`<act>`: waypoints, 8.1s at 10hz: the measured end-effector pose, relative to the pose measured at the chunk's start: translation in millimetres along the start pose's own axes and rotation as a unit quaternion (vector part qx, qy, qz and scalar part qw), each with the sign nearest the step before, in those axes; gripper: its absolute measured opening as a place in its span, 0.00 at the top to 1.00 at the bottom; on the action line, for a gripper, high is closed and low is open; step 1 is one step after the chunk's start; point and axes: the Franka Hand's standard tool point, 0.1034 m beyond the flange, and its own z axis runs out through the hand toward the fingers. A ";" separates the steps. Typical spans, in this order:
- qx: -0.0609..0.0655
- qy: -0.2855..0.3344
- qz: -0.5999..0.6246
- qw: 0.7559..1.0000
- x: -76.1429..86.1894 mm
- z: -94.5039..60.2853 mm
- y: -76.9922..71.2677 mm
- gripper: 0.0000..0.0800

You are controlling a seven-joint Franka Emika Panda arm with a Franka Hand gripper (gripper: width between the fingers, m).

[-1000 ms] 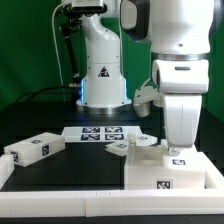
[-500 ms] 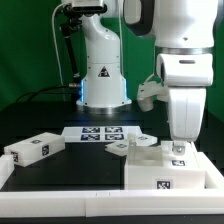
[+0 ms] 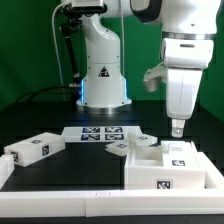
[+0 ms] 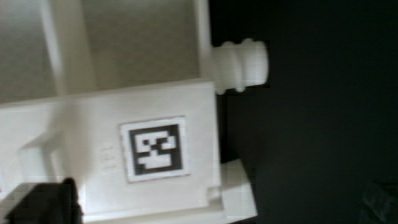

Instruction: Assemble cabinet

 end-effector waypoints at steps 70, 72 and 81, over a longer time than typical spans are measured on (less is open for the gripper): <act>-0.065 0.037 -0.070 0.995 -76.5 37.7 -47.3 0.91; -0.064 0.037 -0.067 0.995 -76.1 37.9 -47.6 0.91; -0.067 0.040 -0.061 0.995 -65.5 37.5 -32.2 0.91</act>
Offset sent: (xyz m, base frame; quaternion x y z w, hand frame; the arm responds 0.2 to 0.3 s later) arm 0.0000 0.0000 0.0000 0.0000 0.0000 0.0000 1.0000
